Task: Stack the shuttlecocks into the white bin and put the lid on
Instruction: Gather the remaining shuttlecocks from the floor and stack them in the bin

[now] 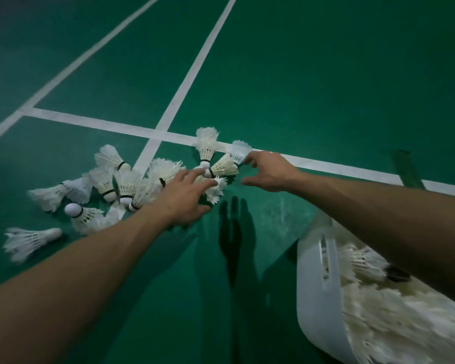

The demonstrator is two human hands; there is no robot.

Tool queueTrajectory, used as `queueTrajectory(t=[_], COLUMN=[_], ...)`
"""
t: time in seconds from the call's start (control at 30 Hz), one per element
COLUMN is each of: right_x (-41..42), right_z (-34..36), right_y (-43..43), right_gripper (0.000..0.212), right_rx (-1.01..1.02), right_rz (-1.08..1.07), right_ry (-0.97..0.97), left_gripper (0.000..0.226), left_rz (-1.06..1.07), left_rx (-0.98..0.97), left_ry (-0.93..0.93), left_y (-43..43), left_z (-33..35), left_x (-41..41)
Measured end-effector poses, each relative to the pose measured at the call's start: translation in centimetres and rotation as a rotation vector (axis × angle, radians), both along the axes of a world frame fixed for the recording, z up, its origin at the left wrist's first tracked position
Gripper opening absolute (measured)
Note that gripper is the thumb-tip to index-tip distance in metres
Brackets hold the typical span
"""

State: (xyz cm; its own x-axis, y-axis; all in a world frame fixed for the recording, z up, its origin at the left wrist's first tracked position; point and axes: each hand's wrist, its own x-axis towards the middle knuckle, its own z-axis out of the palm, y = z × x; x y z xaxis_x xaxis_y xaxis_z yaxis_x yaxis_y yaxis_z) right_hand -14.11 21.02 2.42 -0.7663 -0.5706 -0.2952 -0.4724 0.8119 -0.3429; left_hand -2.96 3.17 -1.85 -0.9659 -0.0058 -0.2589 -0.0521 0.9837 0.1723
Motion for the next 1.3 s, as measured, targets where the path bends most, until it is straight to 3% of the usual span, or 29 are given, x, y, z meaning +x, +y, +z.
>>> queueTrajectory(t=[0.27,0.43,0.63,0.77,0.93,1.03,1.17,1.3], right_x=[-2.1,-1.5,-1.7,-1.9,-2.3,-2.1,-1.2,0.2], right_z=[-4.5,-5.2,-3.7,-2.7,-1.5,-0.7,1.2,3.5], right_y=[-5.4,-6.3,-4.6,-3.0,-1.7,-1.0,0.3,2.5], right_gripper=[0.072,0.046,0.04,0.039,0.034,0.037,0.039,0.042], right_rx=[0.016,-0.021,-0.148,-0.136,-0.151,-0.173,-0.245,-0.323], right_rz=[0.09,0.004,-0.164,-0.19,-0.217,-0.192,-0.148,-0.124], right_ry=[-0.066,-0.082,-0.098,-0.111,-0.127,-0.131,-0.118,-0.076], left_gripper=[0.075,0.075,0.074,0.068,0.055,0.054,0.052,0.045], left_rz=[-0.129,-0.226,-0.398,-0.381,-0.289,-0.135,0.198,0.389], left_rx=[-0.182,-0.216,-0.324,-0.32,-0.285,-0.146,0.299,0.646], left_ry=[-0.08,-0.022,-0.144,-0.218,-0.177,-0.117,-0.014,0.056], left_y=[-1.8,-2.3,-2.6,-1.5,-0.9,-1.2,-1.0,0.2], left_z=[-1.7,-1.9,-1.4,-1.0,0.0,0.0,1.1,2.7], left_x=[-3.1,-2.6,-3.5,-4.9,-4.9,-4.4,-3.5,-2.0])
